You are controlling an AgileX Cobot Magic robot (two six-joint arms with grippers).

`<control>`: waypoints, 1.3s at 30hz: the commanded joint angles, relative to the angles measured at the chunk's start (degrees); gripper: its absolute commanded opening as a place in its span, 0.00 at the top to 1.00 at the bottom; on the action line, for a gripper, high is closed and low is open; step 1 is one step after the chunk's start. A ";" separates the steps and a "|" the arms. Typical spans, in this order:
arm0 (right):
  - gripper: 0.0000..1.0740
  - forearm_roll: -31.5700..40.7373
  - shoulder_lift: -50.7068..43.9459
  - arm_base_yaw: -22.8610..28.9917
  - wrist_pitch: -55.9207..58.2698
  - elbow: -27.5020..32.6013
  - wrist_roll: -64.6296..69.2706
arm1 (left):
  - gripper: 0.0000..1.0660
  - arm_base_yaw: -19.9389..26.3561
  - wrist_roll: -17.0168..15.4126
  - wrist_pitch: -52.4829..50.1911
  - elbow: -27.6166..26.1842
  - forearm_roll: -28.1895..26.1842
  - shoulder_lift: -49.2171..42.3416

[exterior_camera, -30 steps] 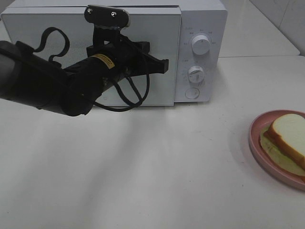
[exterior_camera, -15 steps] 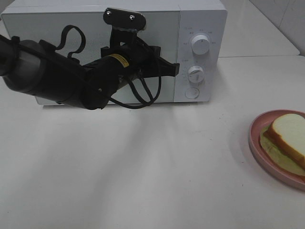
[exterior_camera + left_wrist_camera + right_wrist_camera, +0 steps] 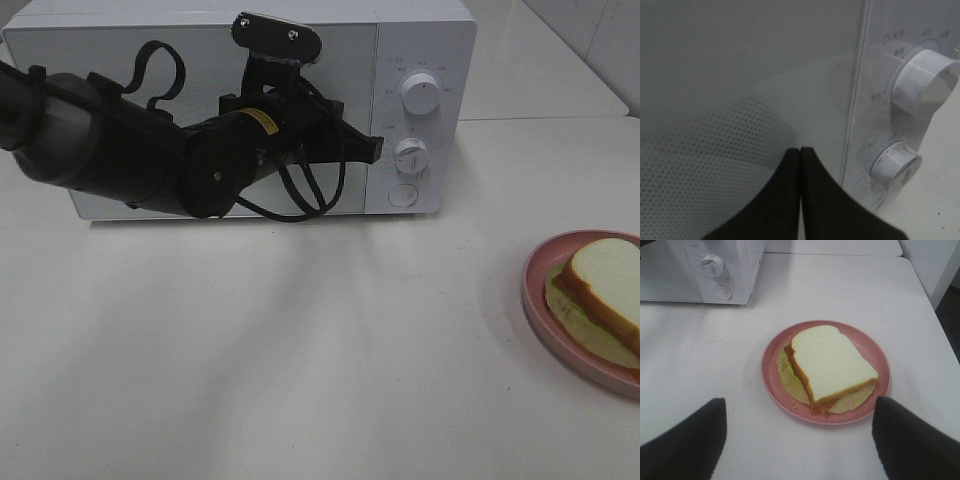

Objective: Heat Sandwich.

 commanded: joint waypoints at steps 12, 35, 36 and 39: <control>0.30 0.11 -1.55 -0.57 -0.86 -0.06 0.17 | 1.00 2.46 -0.17 14.15 3.72 -5.61 -10.08; 0.30 0.11 -1.55 -0.57 -0.86 -0.06 0.11 | 0.08 2.81 -0.17 73.68 5.10 -2.12 -24.58; 0.30 0.11 -1.55 -0.57 -0.86 -0.06 0.11 | 0.08 3.04 -0.46 75.80 5.10 -2.06 -24.75; 0.30 0.11 -1.55 -0.57 -0.86 -0.06 0.11 | 0.08 4.01 -1.95 79.81 5.10 -1.95 -25.10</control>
